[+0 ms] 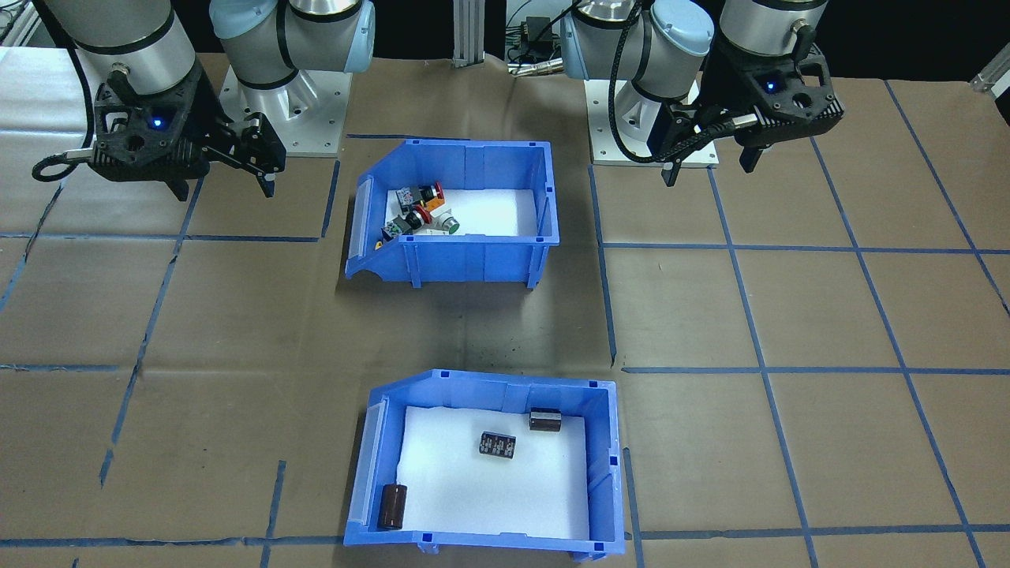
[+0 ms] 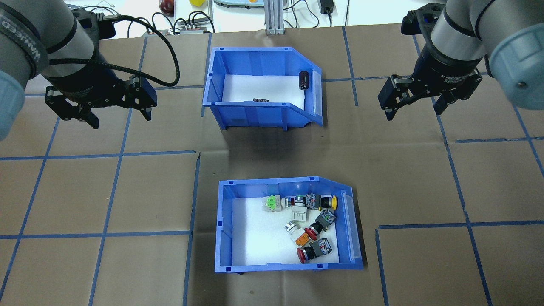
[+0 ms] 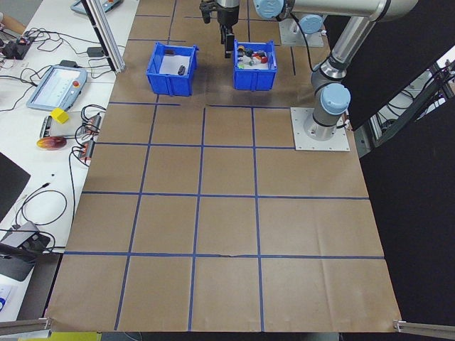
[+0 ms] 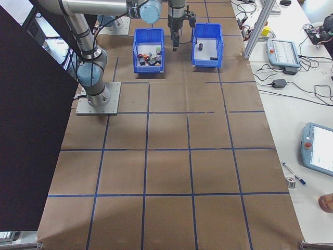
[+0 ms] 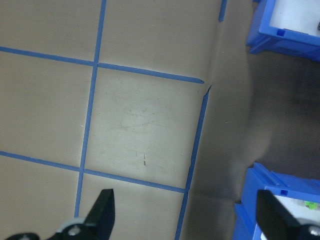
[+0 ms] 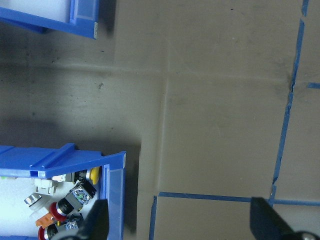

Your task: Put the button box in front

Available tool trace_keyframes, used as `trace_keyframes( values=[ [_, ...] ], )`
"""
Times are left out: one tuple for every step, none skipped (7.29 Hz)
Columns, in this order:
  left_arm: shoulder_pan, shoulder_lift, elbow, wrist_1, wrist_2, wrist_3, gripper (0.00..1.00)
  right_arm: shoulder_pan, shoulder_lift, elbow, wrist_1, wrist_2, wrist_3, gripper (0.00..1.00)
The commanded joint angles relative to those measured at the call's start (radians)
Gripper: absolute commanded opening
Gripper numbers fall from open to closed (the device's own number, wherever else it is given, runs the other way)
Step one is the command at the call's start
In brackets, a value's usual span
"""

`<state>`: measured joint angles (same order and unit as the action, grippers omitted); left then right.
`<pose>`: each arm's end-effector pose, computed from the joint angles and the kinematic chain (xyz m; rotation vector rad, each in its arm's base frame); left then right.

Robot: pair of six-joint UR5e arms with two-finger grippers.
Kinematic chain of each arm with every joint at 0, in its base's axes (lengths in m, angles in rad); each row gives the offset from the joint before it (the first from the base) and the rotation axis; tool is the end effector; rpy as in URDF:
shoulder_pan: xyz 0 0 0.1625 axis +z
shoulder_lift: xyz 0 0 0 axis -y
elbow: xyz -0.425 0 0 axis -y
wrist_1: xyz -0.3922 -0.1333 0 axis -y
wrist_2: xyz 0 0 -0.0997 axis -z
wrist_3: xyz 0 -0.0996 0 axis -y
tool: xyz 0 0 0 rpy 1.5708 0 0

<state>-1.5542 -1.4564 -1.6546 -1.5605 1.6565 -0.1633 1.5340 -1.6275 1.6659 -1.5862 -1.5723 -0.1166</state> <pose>-0.1173 -0.4492 0.5016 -0.2774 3.0457 -0.0720 0.1159 -0.4698 0.4699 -0.1253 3.1386 0.0362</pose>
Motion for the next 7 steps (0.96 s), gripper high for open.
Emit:
trace_keyframes(
  values=[
    [-0.001, -0.002, -0.001, -0.001, -0.001, -0.004, 0.99, 0.0, 0.0, 0.0, 0.0, 0.0, 0.0, 1.0],
    [0.0, -0.004, -0.001, 0.0, -0.001, -0.004, 0.99, 0.0, 0.002, 0.0, 0.0, 0.0, 0.0, 1.0],
    [0.0, -0.002, 0.001, 0.0, -0.001, -0.005, 0.99, 0.0, -0.002, -0.002, 0.005, -0.003, -0.003, 1.0],
    [0.0, -0.001, -0.001, -0.001, -0.003, -0.009, 0.99, 0.0, -0.006, 0.0, 0.009, -0.005, -0.003, 1.0],
    [0.0, -0.004, -0.002, 0.005, -0.004, -0.01, 0.99, 0.0, -0.006, -0.003, 0.059, -0.005, -0.003, 1.0],
    [-0.001, -0.01, -0.002, 0.013, -0.009, -0.012, 0.99, 0.0, -0.002, -0.005, 0.089, -0.006, -0.003, 1.0],
    [-0.001, 0.007, -0.014, 0.013, -0.068, -0.075, 0.99, 0.003, 0.009, -0.011, 0.078, 0.0, -0.032, 1.0]
  ],
)
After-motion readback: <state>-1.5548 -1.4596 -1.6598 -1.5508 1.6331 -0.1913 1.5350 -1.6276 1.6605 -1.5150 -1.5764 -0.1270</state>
